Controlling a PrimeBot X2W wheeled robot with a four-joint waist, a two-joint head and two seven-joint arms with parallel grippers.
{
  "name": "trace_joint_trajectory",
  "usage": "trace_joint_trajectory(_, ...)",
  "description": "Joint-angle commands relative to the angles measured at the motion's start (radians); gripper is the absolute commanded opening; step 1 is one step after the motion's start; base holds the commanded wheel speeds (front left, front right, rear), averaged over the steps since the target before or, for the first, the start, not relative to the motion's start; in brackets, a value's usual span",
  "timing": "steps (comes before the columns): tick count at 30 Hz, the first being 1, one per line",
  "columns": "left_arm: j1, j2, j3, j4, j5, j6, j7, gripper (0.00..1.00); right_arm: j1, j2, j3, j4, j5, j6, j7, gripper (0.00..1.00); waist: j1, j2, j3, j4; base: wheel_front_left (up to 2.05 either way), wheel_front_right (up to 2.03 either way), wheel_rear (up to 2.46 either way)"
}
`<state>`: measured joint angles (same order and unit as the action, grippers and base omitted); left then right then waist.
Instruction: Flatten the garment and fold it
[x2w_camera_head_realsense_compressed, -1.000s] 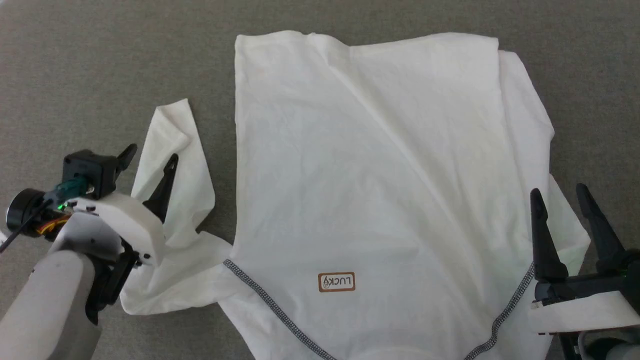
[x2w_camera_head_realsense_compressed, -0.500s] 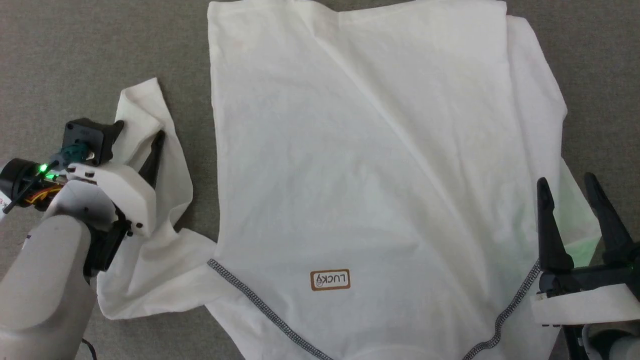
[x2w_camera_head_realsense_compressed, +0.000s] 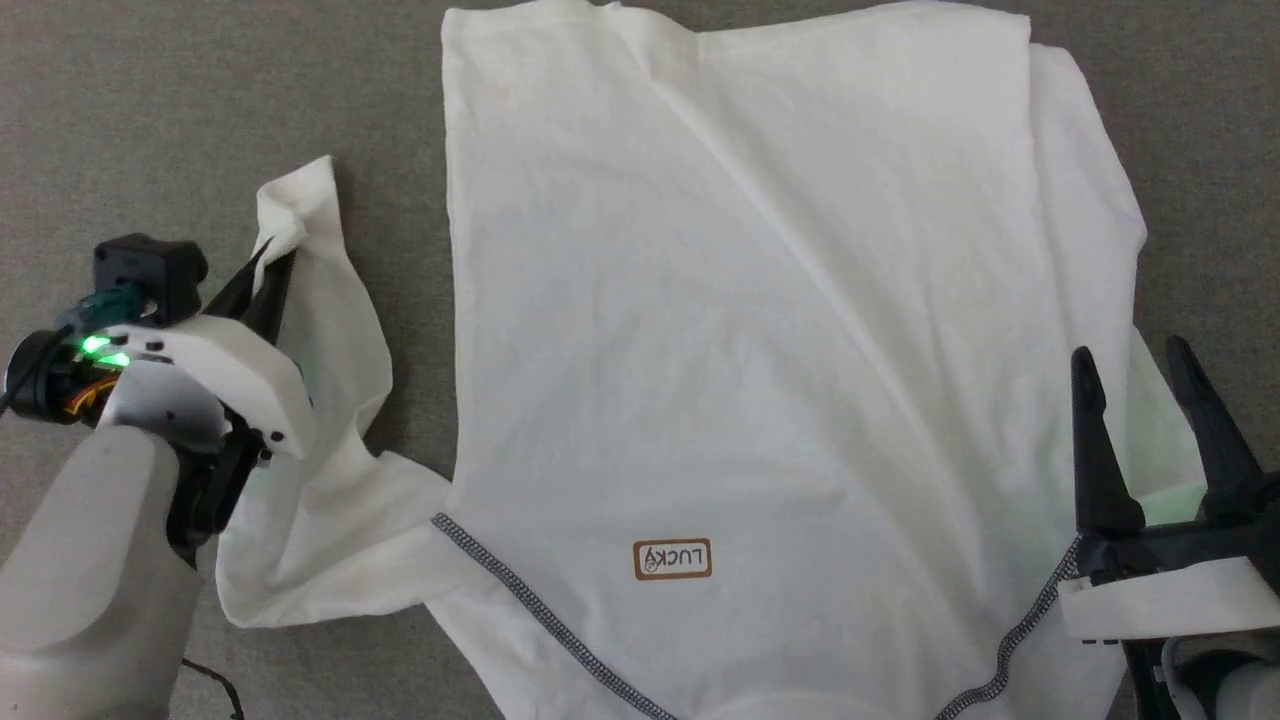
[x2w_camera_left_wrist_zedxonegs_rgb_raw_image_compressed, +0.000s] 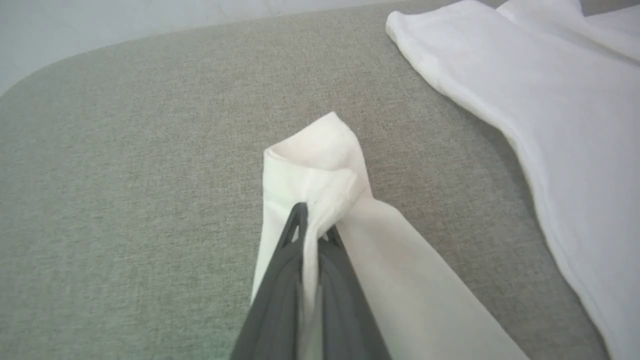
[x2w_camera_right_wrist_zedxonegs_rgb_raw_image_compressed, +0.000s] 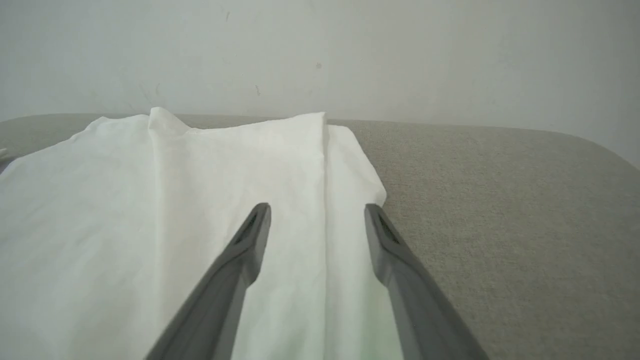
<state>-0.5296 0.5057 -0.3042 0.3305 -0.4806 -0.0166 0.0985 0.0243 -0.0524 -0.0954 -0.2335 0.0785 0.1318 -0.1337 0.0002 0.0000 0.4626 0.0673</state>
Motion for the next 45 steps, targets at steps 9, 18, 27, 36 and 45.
trace_joint_trajectory(9, 0.114, 0.019, 0.181, -0.143, -0.176, 0.032, -0.046, 0.0, 0.033, 0.002, 0.011, 0.05, 0.027, -0.001, -0.02, 1.0, -0.0002, 0.0, -0.162, 0.005, 0.0, 0.0, 0.0)
trace_joint_trajectory(18, 0.342, 0.124, 0.386, -0.285, -0.27, 0.11, -0.024, 0.0, 0.092, 0.002, 0.003, 0.092, 0.07, -0.001, -0.043, 1.0, -0.0002, 0.0, -0.281, 0.003, 0.0, 0.0, 0.0)
trace_joint_trajectory(27, 0.519, 0.143, 0.491, -0.384, -0.305, 0.168, 0.001, 0.0, 0.116, 0.002, 0.003, 0.113, 0.093, -0.001, -0.058, 1.0, -0.0002, 0.0, -0.331, 0.015, 0.0, 0.0, 0.0)
trace_joint_trajectory(36, 0.63, 0.124, 0.504, -0.568, -0.273, 0.247, 0.02, 0.0, 0.125, 0.002, -0.014, 0.124, 0.109, -0.001, -0.074, 1.0, -0.0002, 0.0, -0.363, 0.005, 0.0, 0.0, 0.0)
trace_joint_trajectory(45, 0.595, 0.079, 0.301, -0.768, -0.19, 0.264, 0.067, 0.0, 0.138, 0.002, -0.09, 0.07, 0.096, -0.001, -0.063, 1.0, -0.0002, 0.0, -0.37, -0.01, 0.0, 0.0, 0.0)
